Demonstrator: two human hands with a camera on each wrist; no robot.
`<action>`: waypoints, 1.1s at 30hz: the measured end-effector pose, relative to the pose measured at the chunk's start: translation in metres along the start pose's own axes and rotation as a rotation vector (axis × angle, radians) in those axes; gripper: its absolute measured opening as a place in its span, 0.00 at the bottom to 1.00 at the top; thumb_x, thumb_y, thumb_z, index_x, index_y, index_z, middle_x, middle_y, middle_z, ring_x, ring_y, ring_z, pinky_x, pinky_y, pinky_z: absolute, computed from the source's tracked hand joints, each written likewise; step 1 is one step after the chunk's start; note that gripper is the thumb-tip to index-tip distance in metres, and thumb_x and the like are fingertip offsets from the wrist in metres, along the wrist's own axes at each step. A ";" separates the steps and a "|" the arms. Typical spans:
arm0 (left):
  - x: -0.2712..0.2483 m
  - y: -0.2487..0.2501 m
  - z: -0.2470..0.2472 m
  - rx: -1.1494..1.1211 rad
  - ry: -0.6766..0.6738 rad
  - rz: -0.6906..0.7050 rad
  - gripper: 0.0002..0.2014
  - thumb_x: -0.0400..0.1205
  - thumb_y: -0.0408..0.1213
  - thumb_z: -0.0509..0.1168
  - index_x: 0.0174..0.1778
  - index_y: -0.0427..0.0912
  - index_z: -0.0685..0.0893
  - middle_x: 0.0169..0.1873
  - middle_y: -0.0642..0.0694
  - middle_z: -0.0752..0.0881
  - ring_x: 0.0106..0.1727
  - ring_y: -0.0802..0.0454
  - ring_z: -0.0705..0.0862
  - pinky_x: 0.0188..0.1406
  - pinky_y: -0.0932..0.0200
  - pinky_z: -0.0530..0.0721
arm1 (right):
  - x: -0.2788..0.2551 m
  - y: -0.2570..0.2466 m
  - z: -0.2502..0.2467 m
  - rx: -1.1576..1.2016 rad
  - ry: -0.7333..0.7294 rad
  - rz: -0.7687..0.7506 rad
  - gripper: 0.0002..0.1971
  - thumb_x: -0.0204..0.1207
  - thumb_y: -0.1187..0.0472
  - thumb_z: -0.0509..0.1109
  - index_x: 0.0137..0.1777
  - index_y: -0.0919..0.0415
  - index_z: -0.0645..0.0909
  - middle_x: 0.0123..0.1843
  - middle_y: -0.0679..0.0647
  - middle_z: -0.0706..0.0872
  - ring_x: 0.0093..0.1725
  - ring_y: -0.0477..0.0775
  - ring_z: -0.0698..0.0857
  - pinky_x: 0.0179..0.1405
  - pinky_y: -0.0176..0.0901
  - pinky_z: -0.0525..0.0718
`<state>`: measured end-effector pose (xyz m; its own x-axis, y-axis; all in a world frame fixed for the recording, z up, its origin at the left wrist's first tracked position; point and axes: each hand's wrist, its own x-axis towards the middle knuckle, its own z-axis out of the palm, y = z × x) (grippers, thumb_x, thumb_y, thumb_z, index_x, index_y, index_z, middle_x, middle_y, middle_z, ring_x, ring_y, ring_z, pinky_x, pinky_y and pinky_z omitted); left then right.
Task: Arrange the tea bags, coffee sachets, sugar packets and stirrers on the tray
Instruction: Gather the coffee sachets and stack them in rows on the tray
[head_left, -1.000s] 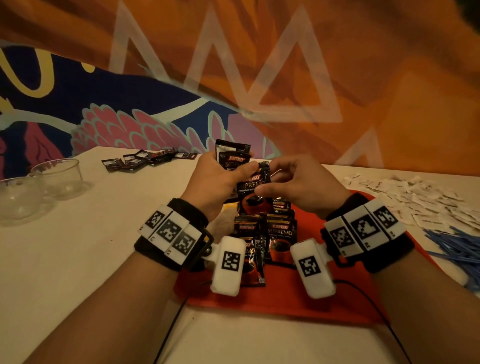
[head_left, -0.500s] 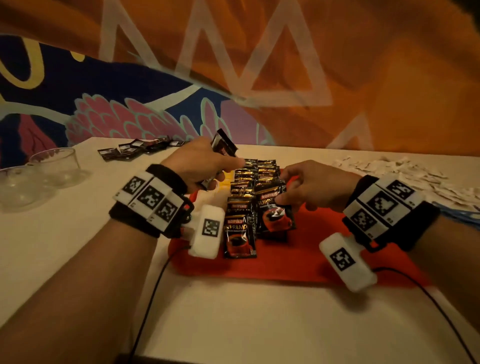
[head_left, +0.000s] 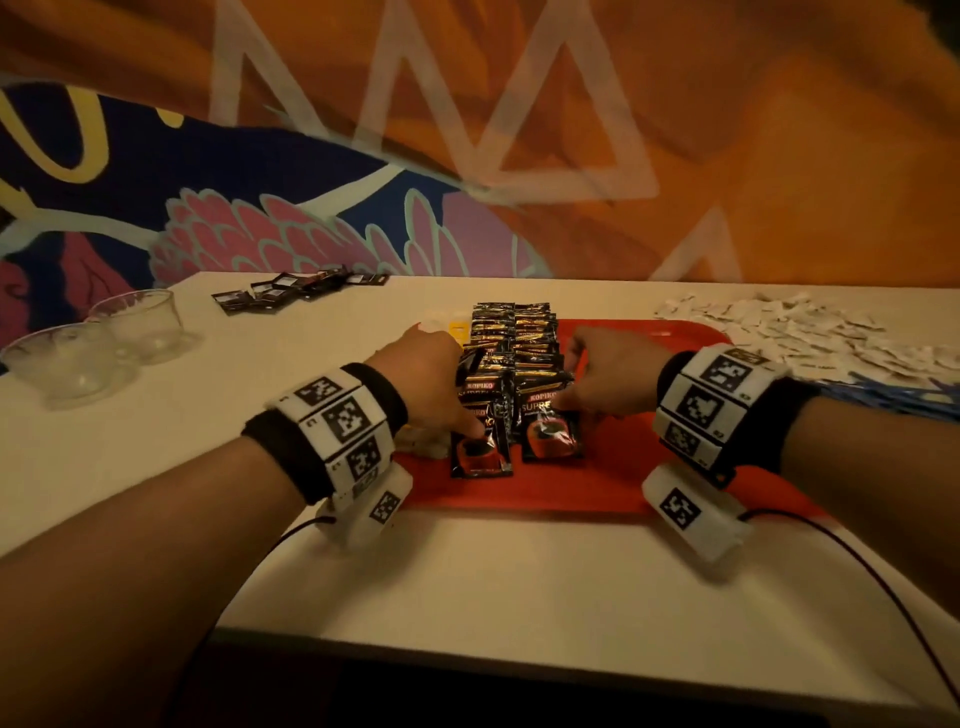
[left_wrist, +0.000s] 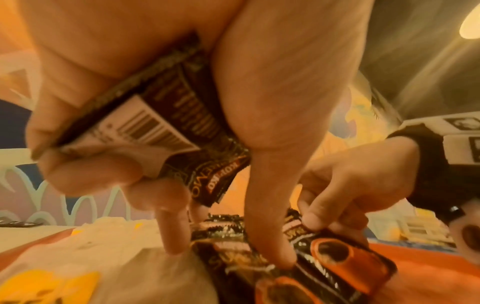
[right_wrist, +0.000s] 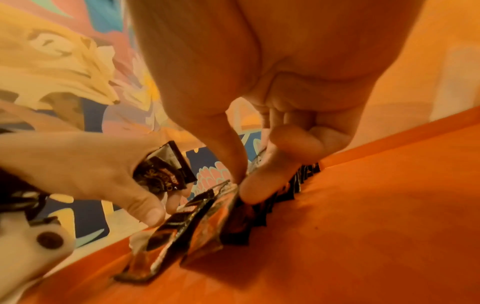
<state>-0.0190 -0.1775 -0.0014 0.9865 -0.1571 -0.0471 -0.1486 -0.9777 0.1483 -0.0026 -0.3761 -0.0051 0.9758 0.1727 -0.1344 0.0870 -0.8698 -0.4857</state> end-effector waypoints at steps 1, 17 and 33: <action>-0.001 0.001 0.001 0.007 0.005 0.004 0.26 0.69 0.54 0.82 0.52 0.42 0.82 0.40 0.51 0.80 0.37 0.57 0.77 0.29 0.62 0.71 | -0.002 -0.001 -0.001 -0.053 0.001 -0.007 0.16 0.75 0.56 0.78 0.55 0.54 0.74 0.44 0.52 0.85 0.35 0.48 0.85 0.23 0.35 0.76; 0.017 0.002 -0.002 0.072 0.056 0.064 0.21 0.74 0.52 0.80 0.49 0.46 0.77 0.37 0.51 0.77 0.43 0.49 0.78 0.34 0.57 0.71 | -0.005 -0.011 0.004 -0.268 -0.011 -0.024 0.31 0.77 0.48 0.75 0.74 0.58 0.67 0.68 0.57 0.80 0.60 0.57 0.82 0.54 0.47 0.85; 0.017 0.002 -0.008 -0.010 0.077 0.045 0.17 0.78 0.53 0.75 0.49 0.46 0.80 0.38 0.51 0.80 0.41 0.52 0.79 0.36 0.57 0.72 | -0.004 -0.009 -0.003 -0.160 -0.029 -0.013 0.29 0.75 0.49 0.78 0.69 0.58 0.70 0.61 0.56 0.83 0.46 0.56 0.88 0.49 0.52 0.90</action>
<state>-0.0015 -0.1810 0.0058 0.9812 -0.1895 0.0360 -0.1928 -0.9683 0.1587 -0.0066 -0.3707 0.0022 0.9683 0.1959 -0.1547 0.1332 -0.9296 -0.3438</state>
